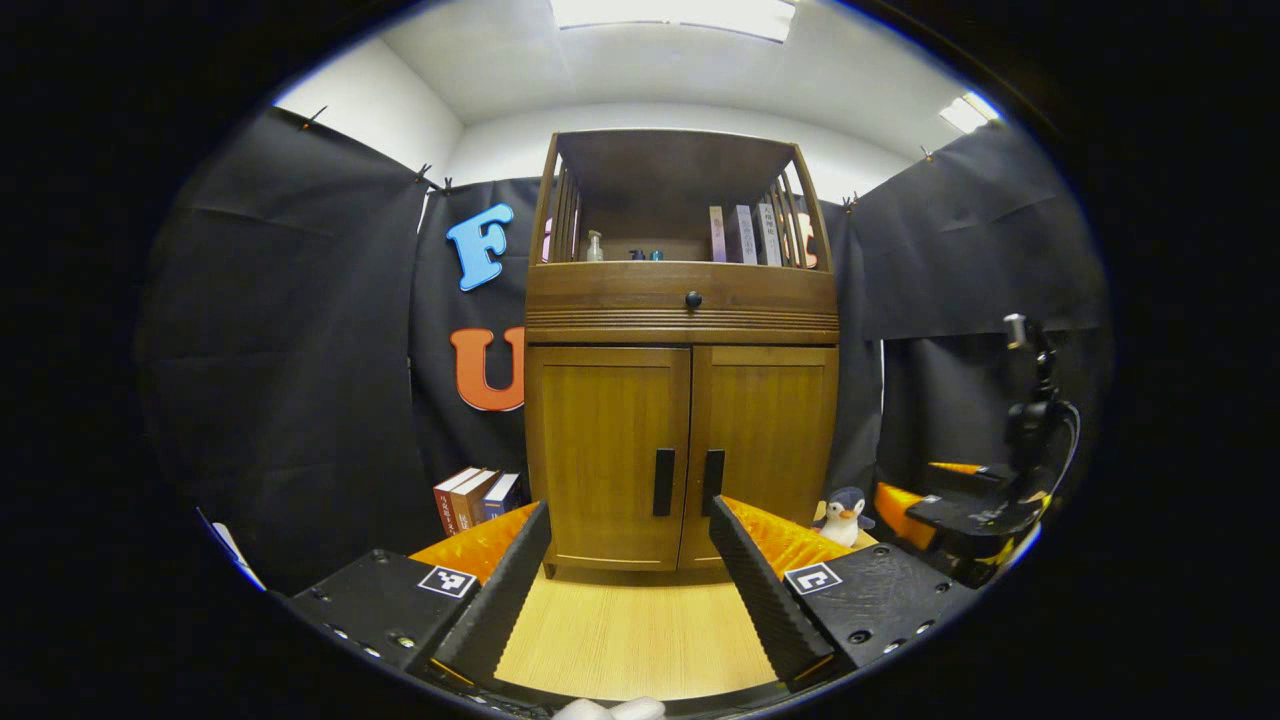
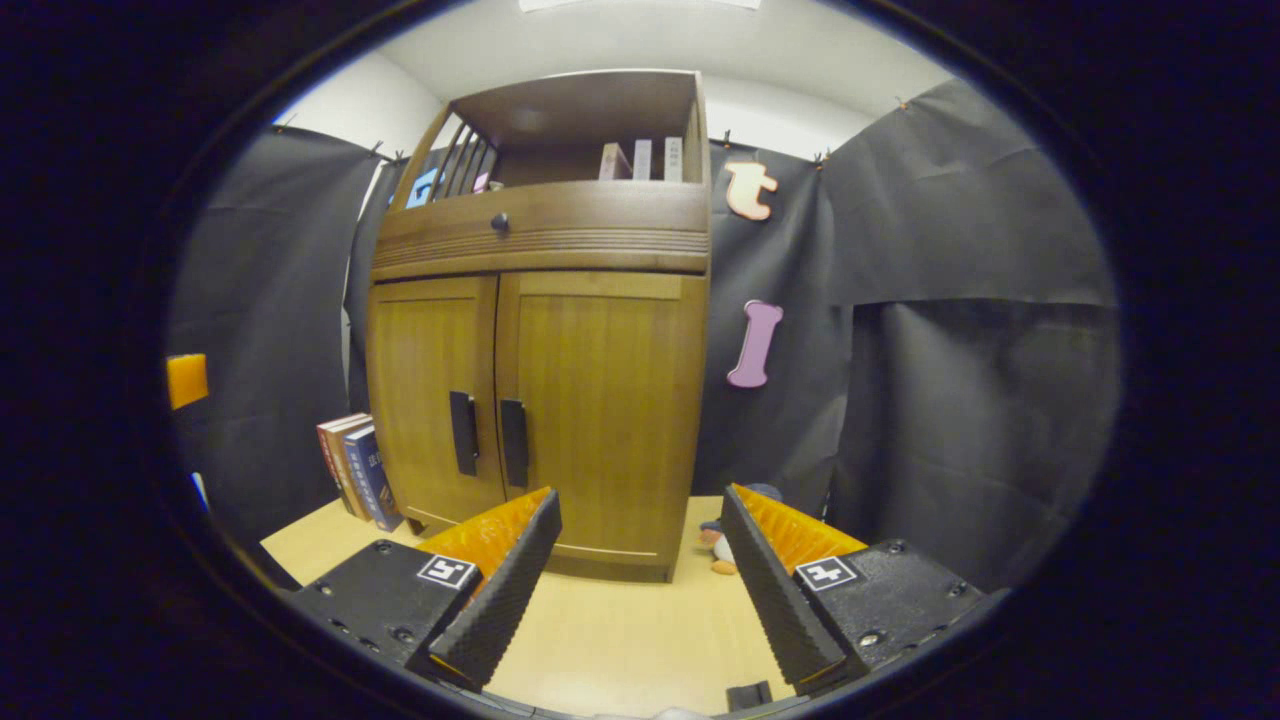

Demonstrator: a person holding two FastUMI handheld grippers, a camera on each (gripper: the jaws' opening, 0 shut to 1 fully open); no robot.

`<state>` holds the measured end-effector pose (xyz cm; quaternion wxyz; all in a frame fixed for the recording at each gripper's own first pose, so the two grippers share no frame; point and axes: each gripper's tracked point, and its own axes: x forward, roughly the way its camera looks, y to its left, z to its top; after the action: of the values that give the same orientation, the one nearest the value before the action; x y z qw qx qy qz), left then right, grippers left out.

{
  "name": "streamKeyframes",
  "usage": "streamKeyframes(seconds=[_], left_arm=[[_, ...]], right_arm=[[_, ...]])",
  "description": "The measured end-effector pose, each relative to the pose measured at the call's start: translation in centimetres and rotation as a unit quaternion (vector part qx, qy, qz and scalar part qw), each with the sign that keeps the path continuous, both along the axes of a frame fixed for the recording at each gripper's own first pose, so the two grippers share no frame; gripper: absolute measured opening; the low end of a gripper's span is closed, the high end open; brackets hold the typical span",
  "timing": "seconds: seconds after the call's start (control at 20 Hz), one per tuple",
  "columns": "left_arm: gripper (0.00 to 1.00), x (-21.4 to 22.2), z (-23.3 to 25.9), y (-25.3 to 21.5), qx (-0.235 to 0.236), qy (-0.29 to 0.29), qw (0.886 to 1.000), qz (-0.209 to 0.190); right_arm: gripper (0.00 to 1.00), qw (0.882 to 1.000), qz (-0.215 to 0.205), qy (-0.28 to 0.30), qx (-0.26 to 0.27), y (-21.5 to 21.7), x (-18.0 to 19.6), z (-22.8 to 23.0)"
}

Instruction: Open the right door of the double-door shoe cabinet with the right hand, and open the left door with the left hand.

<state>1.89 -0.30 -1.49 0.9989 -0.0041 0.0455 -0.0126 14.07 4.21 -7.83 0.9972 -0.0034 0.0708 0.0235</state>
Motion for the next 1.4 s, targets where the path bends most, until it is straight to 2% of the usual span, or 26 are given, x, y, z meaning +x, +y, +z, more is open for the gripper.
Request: streamKeyframes(seconds=[0.3, 0.35, 0.4, 0.45, 0.5, 0.55, 0.6, 0.65, 0.75, 0.95, 1.05, 1.15, 1.2, 1.35, 1.4], left_arm=[[0.96, 1.2, 1.6, 1.4, 0.021, -0.008, 0.998, 0.056], [1.0, 1.4, 1.7, 1.5, 0.021, -0.006, 0.998, 0.064], [0.96, 1.8, 1.9, 1.6, 0.021, -0.004, 0.997, 0.073], [1.0, 2.0, 2.0, 1.9, 0.022, -0.003, 0.996, 0.085], [1.0, 2.3, 2.2, 2.1, 0.024, -0.004, 0.995, 0.095], [0.96, 2.4, 2.4, 2.2, 0.029, -0.003, 0.994, 0.107], [1.0, 2.6, 2.4, 2.5, 0.035, 0.0, 0.992, 0.118], [0.96, 2.6, 2.3, 2.6, 0.043, 0.006, 0.991, 0.129], [0.96, 2.7, 1.9, 2.8, 0.055, 0.016, 0.988, 0.145], [0.96, 2.5, 1.3, 2.3, 0.05, 0.029, 0.983, 0.172], [0.96, 2.4, 1.2, 1.8, 0.046, 0.03, 0.982, 0.179], [0.96, 2.0, 1.0, 1.7, 0.047, 0.037, 0.98, 0.192], [0.96, 1.8, 1.1, 1.7, 0.046, 0.037, 0.979, 0.197], [0.96, 1.2, 1.5, 1.2, 0.038, 0.029, 0.977, 0.206], [0.96, 0.8, 1.8, 1.0, 0.038, 0.027, 0.977, 0.208]], right_arm=[[1.0, 0.997, 0.057, 0.04, 0.015, 6.9, 10.5, -3.9], [1.0, 0.997, 0.063, 0.042, 0.017, 7.7, 12.2, -4.5], [1.0, 0.996, 0.068, 0.043, 0.021, 8.6, 13.7, -4.9], [1.0, 0.996, 0.075, 0.047, 0.023, 9.8, 15.1, -5.3], [1.0, 0.995, 0.08, 0.052, 0.024, 10.8, 16.5, -5.6], [1.0, 0.995, 0.084, 0.055, 0.026, 11.7, 17.5, -6.2], [0.99, 0.994, 0.091, 0.06, 0.029, 12.6, 18.6, -6.4], [0.99, 0.993, 0.098, 0.064, 0.033, 13.3, 19.7, -6.6], [0.97, 0.991, 0.11, 0.07, 0.034, 14.6, 21.4, -6.9], [0.82, 0.987, 0.128, 0.088, 0.036, 16.6, 23.0, -7.8], [0.74, 0.988, 0.125, 0.079, 0.033, 16.5, 23.3, -7.5], [0.7, 0.988, 0.129, 0.079, 0.037, 17.2, 23.6, -7.3], [0.64, 0.988, 0.129, 0.079, 0.042, 17.4, 23.9, -7.1], [0.55, 0.991, 0.105, 0.078, 0.04, 17.0, 24.5, -7.2], [0.44, 0.991, 0.103, 0.079, 0.042, 16.8, 24.4, -7.2]])
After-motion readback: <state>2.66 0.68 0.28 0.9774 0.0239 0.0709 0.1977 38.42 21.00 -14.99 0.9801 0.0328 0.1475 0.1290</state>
